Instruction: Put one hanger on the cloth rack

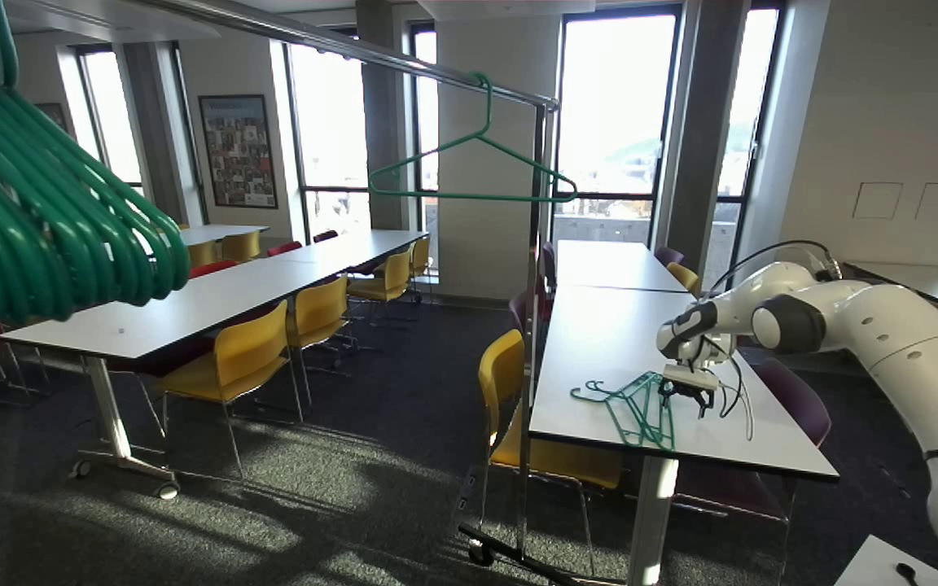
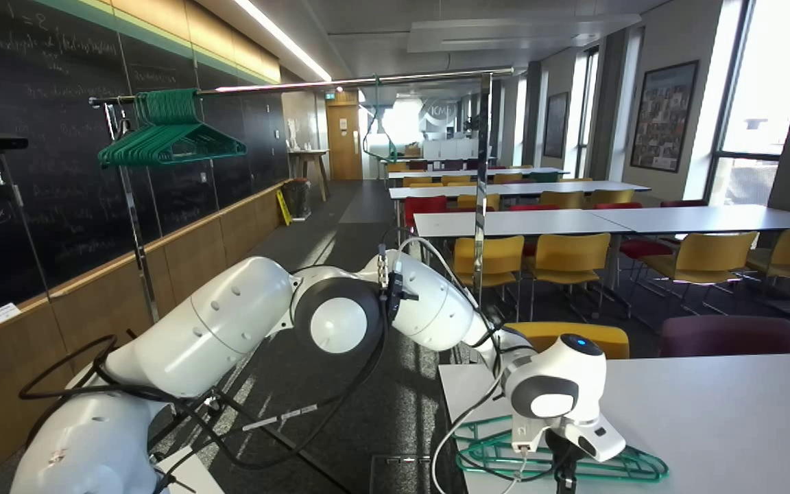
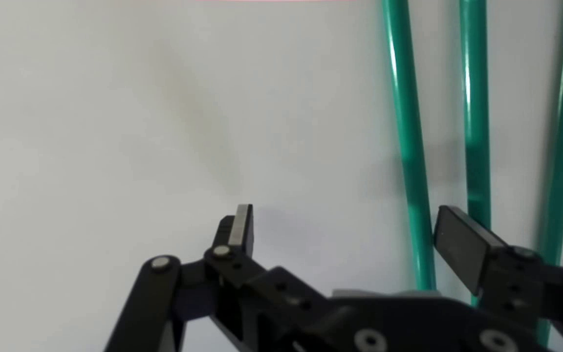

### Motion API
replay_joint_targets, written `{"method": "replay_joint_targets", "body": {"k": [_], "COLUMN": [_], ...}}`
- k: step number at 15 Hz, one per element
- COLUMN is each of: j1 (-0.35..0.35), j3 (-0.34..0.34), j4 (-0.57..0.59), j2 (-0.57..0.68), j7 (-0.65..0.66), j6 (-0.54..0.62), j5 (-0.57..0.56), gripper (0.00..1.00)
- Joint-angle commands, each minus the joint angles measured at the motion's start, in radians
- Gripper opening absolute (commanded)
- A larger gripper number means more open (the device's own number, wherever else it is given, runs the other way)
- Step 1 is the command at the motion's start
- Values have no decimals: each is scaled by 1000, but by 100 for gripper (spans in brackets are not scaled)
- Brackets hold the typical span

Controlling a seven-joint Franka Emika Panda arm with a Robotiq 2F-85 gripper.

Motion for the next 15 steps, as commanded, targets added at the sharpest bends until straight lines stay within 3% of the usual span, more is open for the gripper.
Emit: {"method": "replay_joint_targets", "body": {"k": [1,6,7,8,15], "j1": [-11,-6,-6,-8,-6], "j3": [8,-2,-3,-2,1], "j4": [-62,-55,-55,-55,-72], "j2": [-56,-47,-47,-47,-68], "j7": [-34,-35,-34,-38,-33], "j6": [-15,-19,-19,-24,-11], "j5": [7,9,10,10,5], "gripper": [100,100,84,74,20]}}
